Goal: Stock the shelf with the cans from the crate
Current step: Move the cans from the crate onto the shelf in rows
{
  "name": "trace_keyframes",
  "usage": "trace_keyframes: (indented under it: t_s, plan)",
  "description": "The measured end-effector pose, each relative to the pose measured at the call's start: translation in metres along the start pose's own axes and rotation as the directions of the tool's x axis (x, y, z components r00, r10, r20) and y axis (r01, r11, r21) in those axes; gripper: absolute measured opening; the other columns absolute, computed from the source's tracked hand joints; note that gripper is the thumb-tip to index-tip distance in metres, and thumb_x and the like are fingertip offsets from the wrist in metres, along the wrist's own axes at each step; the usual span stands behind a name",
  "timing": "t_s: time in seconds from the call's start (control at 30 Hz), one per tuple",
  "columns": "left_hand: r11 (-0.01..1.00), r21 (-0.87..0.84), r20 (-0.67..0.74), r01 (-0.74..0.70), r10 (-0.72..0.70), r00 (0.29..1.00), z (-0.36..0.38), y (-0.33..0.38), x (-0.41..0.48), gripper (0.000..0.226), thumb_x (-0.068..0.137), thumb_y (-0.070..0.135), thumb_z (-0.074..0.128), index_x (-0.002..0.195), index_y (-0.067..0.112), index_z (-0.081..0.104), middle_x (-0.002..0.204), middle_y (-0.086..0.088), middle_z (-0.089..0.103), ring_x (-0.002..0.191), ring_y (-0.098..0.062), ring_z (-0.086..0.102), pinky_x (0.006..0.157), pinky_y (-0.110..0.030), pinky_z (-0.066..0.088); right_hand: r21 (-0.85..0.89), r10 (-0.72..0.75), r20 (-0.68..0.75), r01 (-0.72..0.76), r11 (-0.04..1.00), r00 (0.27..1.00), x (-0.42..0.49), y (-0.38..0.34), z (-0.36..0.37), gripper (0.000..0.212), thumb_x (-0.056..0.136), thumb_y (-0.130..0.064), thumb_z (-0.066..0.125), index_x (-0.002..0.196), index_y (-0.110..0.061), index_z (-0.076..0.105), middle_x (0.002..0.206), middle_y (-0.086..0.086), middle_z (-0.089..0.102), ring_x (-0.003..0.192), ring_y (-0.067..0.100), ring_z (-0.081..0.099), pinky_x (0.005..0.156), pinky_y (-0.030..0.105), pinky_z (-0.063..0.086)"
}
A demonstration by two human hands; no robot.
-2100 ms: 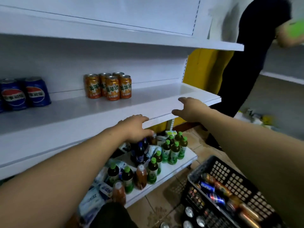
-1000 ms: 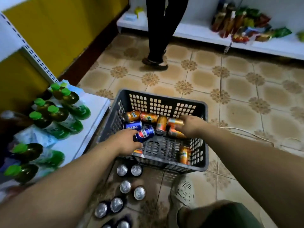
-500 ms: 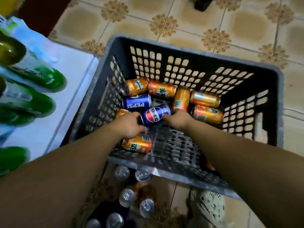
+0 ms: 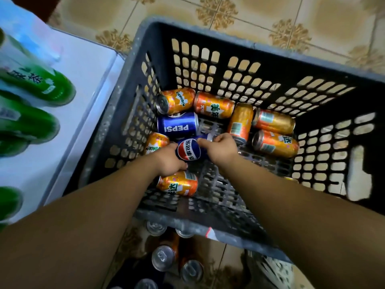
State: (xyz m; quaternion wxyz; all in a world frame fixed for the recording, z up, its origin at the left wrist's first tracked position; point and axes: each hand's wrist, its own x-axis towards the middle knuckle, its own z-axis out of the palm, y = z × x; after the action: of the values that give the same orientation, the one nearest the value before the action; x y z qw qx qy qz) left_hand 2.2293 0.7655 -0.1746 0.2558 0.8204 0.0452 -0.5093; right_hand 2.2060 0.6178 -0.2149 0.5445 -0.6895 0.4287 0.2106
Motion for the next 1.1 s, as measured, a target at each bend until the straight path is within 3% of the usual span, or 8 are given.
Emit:
trace_keyframes:
  t_s: [0.2, 0.3, 0.47, 0.6, 0.8, 0.9, 1.0, 1.1]
  plan:
    - [0.88, -0.458, -0.239, -0.123, 0.011, 0.971, -0.025, 0.019, -0.043, 0.035, 0.09, 0.029, 0.061, 0.122, 0.024, 0.047, 0.112, 0.0, 0.061, 0.104, -0.019, 0.058, 0.092, -0.032, 0.045, 0.334, -0.022, -0.001, 0.021, 0.942, 1.0, -0.055, -0.044, -0.033, 0.06, 0.081, -0.028, 0.075, 0.133, -0.014, 0.047, 0.12, 0.008, 0.057, 0.098, 0.025, 0.064, 0.077, 0.038, 0.058]
    - [0.756, -0.61, -0.308, -0.239, 0.052, 0.95, -0.045, 0.046, -0.093, 0.021, 0.092, 0.031, 0.058, 0.111, 0.03, 0.051, 0.11, 0.001, 0.063, 0.096, -0.015, 0.06, 0.083, -0.03, 0.047, 0.458, -0.116, 0.091, 0.061, 0.887, 0.989, -0.101, -0.081, -0.049, 0.04, 0.088, -0.025, 0.066, 0.124, -0.013, 0.057, 0.114, 0.012, 0.065, 0.092, 0.025, 0.067, 0.066, 0.035, 0.057]
    - [0.584, -0.616, -0.557, -0.529, 0.152, 0.816, -0.08, 0.075, -0.205, 0.058, 0.087, 0.026, 0.062, 0.139, 0.037, 0.037, 0.124, 0.0, 0.062, 0.109, -0.019, 0.061, 0.098, -0.042, 0.047, 0.595, -0.303, 0.18, 0.142, 0.791, 0.936, -0.21, -0.144, -0.066, 0.015, 0.095, -0.021, 0.05, 0.096, -0.014, 0.063, 0.085, 0.008, 0.069, 0.078, 0.021, 0.063, 0.073, 0.039, 0.052]
    - [0.457, -0.593, -0.679, -0.663, 0.159, 0.717, -0.099, 0.079, -0.308, 0.066, 0.089, 0.019, 0.063, 0.145, 0.026, 0.028, 0.129, -0.006, 0.059, 0.111, -0.023, 0.061, 0.101, -0.043, 0.046, 0.574, -0.444, 0.212, 0.257, 0.777, 0.871, -0.304, -0.177, -0.075, 0.024, 0.094, -0.024, 0.05, 0.113, -0.012, 0.058, 0.096, 0.008, 0.067, 0.078, 0.019, 0.062, 0.069, 0.033, 0.05]
    - [0.23, -0.525, -0.809, -0.819, 0.163, 0.564, -0.112, 0.051, -0.488, 0.044, 0.088, 0.014, 0.064, 0.122, 0.031, 0.041, 0.106, 0.003, 0.064, 0.087, -0.021, 0.068, 0.074, -0.047, 0.056, 0.431, -0.664, 0.364, 0.514, 0.742, 0.653, -0.467, -0.204, -0.067, 0.015, 0.094, -0.023, 0.057, 0.106, -0.018, 0.049, 0.074, -0.002, 0.063, 0.055, 0.006, 0.061, 0.061, 0.028, 0.043]
    - [0.24, -0.43, -0.874, -0.871, 0.132, 0.468, -0.117, 0.015, -0.568, 0.043, 0.087, 0.009, 0.065, 0.119, 0.027, 0.042, 0.109, -0.004, 0.063, 0.088, -0.024, 0.068, 0.075, -0.055, 0.055, 0.34, -0.716, 0.47, 0.642, 0.687, 0.517, -0.538, -0.205, -0.049, 0.026, 0.089, -0.021, 0.065, 0.107, -0.017, 0.047, 0.088, 0.006, 0.064, 0.069, 0.015, 0.063, 0.06, 0.026, 0.047]
    - [0.3, -0.337, -0.924, -0.893, 0.078, 0.375, -0.119, -0.037, -0.636, 0.054, 0.083, 0.006, 0.069, 0.126, 0.025, 0.042, 0.103, -0.008, 0.065, 0.084, -0.027, 0.068, 0.063, -0.042, 0.057, 0.211, -0.74, 0.55, 0.793, 0.572, 0.387, -0.602, -0.202, -0.019, 0.043, 0.079, -0.021, 0.076, 0.113, -0.019, 0.05, 0.108, 0.007, 0.064, 0.084, 0.015, 0.063, 0.068, 0.025, 0.048]
    - [0.387, -0.257, -0.961, -0.885, -0.005, 0.277, -0.111, -0.096, -0.695, 0.06, 0.08, 0.004, 0.072, 0.129, 0.024, 0.043, 0.106, -0.008, 0.063, 0.089, -0.027, 0.067, 0.058, -0.038, 0.056, 0.128, -0.703, 0.669, 0.894, 0.429, 0.241, -0.66, -0.193, 0.023, 0.049, 0.079, -0.018, 0.076, 0.118, -0.021, 0.046, 0.107, -0.001, 0.064, 0.089, 0.01, 0.064, 0.079, 0.027, 0.055]
